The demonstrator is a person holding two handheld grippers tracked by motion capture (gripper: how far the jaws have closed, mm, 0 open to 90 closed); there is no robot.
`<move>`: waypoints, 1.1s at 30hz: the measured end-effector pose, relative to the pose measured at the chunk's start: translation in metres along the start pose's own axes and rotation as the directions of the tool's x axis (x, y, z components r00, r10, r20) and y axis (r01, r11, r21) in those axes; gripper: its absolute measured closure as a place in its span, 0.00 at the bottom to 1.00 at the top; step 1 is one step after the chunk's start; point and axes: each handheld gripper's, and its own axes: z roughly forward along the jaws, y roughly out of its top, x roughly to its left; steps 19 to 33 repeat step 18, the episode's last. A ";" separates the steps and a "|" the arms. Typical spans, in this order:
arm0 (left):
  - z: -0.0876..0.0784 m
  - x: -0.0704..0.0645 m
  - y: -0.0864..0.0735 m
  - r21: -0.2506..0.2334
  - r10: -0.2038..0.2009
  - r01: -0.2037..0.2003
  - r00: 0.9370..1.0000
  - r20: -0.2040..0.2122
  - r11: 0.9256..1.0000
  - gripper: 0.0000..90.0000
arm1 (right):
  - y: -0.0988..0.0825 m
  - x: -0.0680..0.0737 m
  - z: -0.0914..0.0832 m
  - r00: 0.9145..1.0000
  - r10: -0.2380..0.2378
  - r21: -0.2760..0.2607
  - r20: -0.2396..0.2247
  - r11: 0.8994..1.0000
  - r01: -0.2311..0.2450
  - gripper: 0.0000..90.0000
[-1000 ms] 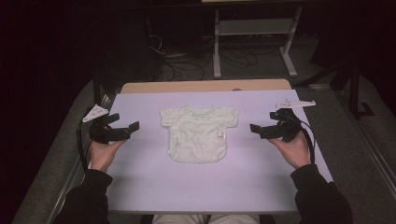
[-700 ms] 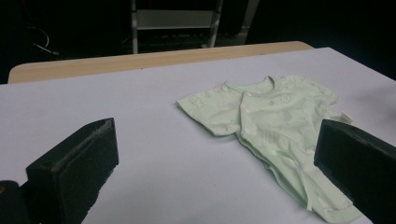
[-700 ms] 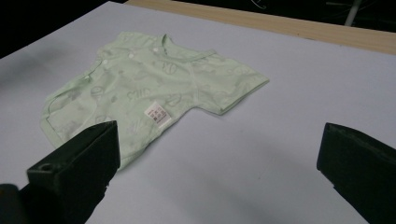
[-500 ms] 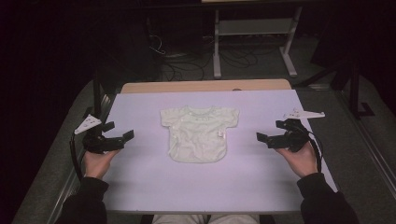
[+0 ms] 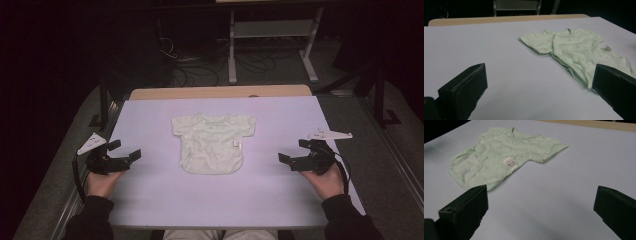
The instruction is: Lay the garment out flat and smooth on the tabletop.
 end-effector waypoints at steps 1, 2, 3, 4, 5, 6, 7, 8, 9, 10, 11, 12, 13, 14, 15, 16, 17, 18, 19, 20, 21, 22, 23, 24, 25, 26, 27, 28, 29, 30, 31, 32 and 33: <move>-0.001 0.000 -0.001 0.001 0.005 -0.005 1.000 -0.001 1.000 0.00 | -0.002 0.000 0.000 1.000 -0.003 0.003 0.000 1.000 0.003 0.00; -0.002 -0.001 -0.002 0.001 0.009 -0.009 1.000 -0.003 1.000 0.00 | -0.005 0.001 -0.001 1.000 -0.006 0.006 0.002 1.000 0.006 0.00; -0.003 -0.001 -0.003 0.007 0.017 -0.017 1.000 -0.003 1.000 0.00 | -0.007 0.001 -0.001 1.000 -0.003 0.012 0.002 1.000 0.003 0.00; -0.004 -0.001 -0.003 0.005 0.020 -0.020 1.000 -0.005 1.000 0.00 | -0.009 0.001 -0.001 1.000 -0.009 0.028 0.005 1.000 0.009 0.00; -0.005 -0.001 -0.004 0.003 0.018 -0.018 1.000 -0.004 1.000 0.00 | -0.011 0.002 -0.001 1.000 -0.013 0.029 0.005 1.000 0.012 0.00; -0.006 -0.001 -0.004 0.001 0.018 -0.018 1.000 -0.004 1.000 0.00 | -0.013 0.003 -0.001 1.000 -0.013 0.027 0.005 1.000 0.012 0.00; -0.007 -0.001 -0.004 -0.001 0.017 -0.017 1.000 -0.004 1.000 0.00 | -0.015 0.003 -0.001 1.000 -0.013 0.030 0.004 0.999 0.013 0.00; -0.007 -0.001 -0.005 -0.003 0.017 -0.017 1.000 -0.004 1.000 0.00 | -0.017 0.003 -0.001 1.000 -0.015 0.030 0.004 0.999 0.015 0.00; -0.008 -0.001 -0.005 -0.004 0.015 -0.015 1.000 -0.006 1.000 0.00 | -0.019 0.004 -0.002 1.000 -0.015 0.034 0.004 0.999 0.014 0.00; -0.009 -0.001 -0.006 -0.007 0.012 -0.012 1.000 -0.005 1.000 0.00 | -0.021 0.005 -0.002 1.000 -0.015 0.044 0.004 0.999 0.015 0.00; -0.009 -0.001 -0.007 -0.007 0.013 -0.013 1.000 -0.005 1.000 0.00 | -0.022 0.006 -0.002 1.000 -0.016 0.049 0.000 0.999 0.016 0.00; -0.010 -0.002 -0.008 -0.006 0.013 -0.013 1.000 -0.003 1.000 0.00 | -0.024 0.006 -0.003 1.000 -0.017 0.043 -0.003 0.999 0.017 0.00; -0.010 -0.002 -0.008 -0.006 0.017 -0.017 1.000 -0.002 1.000 0.00 | -0.025 0.007 -0.005 1.000 -0.018 0.040 -0.005 0.999 0.018 0.00; -0.010 -0.003 -0.009 -0.005 0.016 -0.016 1.000 0.002 1.000 0.00 | -0.025 0.007 -0.006 1.000 -0.022 0.033 -0.005 0.999 0.022 0.00; -0.010 -0.003 -0.010 -0.002 0.018 -0.018 1.000 0.004 1.000 0.00 | -0.026 0.007 -0.007 1.000 -0.018 0.028 -0.006 0.999 0.018 0.00; -0.010 -0.003 -0.010 0.000 0.019 -0.019 1.000 0.005 1.000 0.00 | -0.026 0.007 -0.007 1.000 -0.012 0.025 -0.007 1.000 0.013 0.00; -0.009 -0.004 -0.011 0.000 0.019 -0.019 1.000 0.006 1.000 0.00 | -0.026 0.007 -0.008 1.000 -0.011 0.021 -0.008 1.000 0.011 0.00; -0.009 -0.004 -0.011 0.001 0.018 -0.018 1.000 0.009 1.000 0.00 | -0.026 0.006 -0.008 1.000 -0.010 0.018 -0.006 1.000 0.010 0.00; -0.009 -0.004 -0.011 0.001 0.018 -0.018 1.000 0.009 1.000 0.00 | -0.026 0.006 -0.008 1.000 -0.010 0.018 -0.006 1.000 0.010 0.00; -0.009 -0.004 -0.011 0.001 0.018 -0.018 1.000 0.009 1.000 0.00 | -0.026 0.006 -0.008 1.000 -0.010 0.018 -0.006 1.000 0.010 0.00; -0.009 -0.004 -0.011 0.001 0.018 -0.018 1.000 0.009 1.000 0.00 | -0.026 0.006 -0.008 1.000 -0.010 0.018 -0.006 1.000 0.010 0.00; -0.009 -0.004 -0.011 0.001 0.018 -0.018 1.000 0.009 1.000 0.00 | -0.026 0.006 -0.008 1.000 -0.010 0.018 -0.006 1.000 0.010 0.00; -0.009 -0.004 -0.011 0.001 0.018 -0.018 1.000 0.009 1.000 0.00 | -0.026 0.006 -0.008 1.000 -0.010 0.018 -0.006 1.000 0.010 0.00; -0.009 -0.004 -0.011 0.001 0.018 -0.018 1.000 0.009 1.000 0.00 | -0.026 0.006 -0.008 1.000 -0.010 0.018 -0.006 1.000 0.010 0.00; -0.009 -0.004 -0.011 0.001 0.018 -0.018 1.000 0.009 1.000 0.00 | -0.026 0.006 -0.008 1.000 -0.010 0.018 -0.006 1.000 0.010 0.00; -0.009 -0.004 -0.011 0.001 0.018 -0.018 1.000 0.009 1.000 0.00 | -0.026 0.006 -0.008 1.000 -0.010 0.018 -0.006 1.000 0.010 0.00; -0.009 -0.004 -0.011 0.001 0.018 -0.018 1.000 0.009 1.000 0.00 | -0.026 0.006 -0.008 1.000 -0.010 0.018 -0.006 1.000 0.010 0.00; -0.009 -0.004 -0.011 0.001 0.018 -0.018 1.000 0.009 1.000 0.00 | -0.026 0.006 -0.008 1.000 -0.010 0.018 -0.006 1.000 0.010 0.00; -0.009 -0.004 -0.011 0.001 0.018 -0.018 1.000 0.009 1.000 0.00 | -0.026 0.006 -0.008 1.000 -0.010 0.018 -0.006 1.000 0.010 0.00; -0.009 -0.004 -0.011 0.001 0.018 -0.018 1.000 0.009 1.000 0.00 | -0.026 0.006 -0.008 1.000 -0.010 0.018 -0.006 1.000 0.010 0.00; -0.009 -0.004 -0.011 0.001 0.018 -0.018 1.000 0.009 1.000 0.00 | -0.026 0.006 -0.008 1.000 -0.010 0.018 -0.006 1.000 0.010 0.00; -0.009 -0.004 -0.011 0.001 0.018 -0.018 1.000 0.009 1.000 0.00 | -0.026 0.006 -0.008 1.000 -0.010 0.018 -0.006 1.000 0.010 0.00; -0.009 -0.004 -0.011 0.001 0.018 -0.018 1.000 0.009 1.000 0.00 | -0.026 0.006 -0.008 1.000 -0.010 0.018 -0.006 1.000 0.010 0.00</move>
